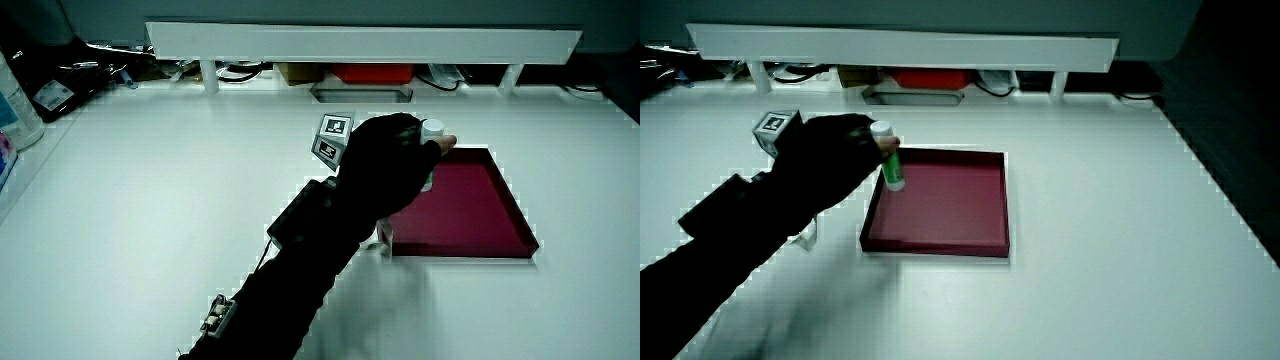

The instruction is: Place glue stick

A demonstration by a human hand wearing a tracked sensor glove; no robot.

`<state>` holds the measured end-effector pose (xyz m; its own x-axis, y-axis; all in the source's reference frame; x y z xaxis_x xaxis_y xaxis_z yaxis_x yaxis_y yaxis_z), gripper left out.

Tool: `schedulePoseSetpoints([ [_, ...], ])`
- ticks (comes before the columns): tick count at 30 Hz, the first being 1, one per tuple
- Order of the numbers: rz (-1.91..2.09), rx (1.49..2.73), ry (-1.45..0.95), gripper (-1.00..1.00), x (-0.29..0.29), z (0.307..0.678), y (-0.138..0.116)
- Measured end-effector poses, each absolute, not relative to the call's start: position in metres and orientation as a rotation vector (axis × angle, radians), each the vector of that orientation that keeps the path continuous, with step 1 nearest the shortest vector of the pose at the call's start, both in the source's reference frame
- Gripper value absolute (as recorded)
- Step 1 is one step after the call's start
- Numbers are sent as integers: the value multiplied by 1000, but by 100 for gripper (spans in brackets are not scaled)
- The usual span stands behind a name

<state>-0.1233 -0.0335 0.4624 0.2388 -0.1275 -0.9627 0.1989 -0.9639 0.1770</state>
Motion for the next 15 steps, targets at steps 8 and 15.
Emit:
schedulePoseSetpoints([
  [8, -1731, 2218, 101, 0, -102, 490, -25],
  [15, -1737, 2166, 98, 0, -95, 511, -17],
])
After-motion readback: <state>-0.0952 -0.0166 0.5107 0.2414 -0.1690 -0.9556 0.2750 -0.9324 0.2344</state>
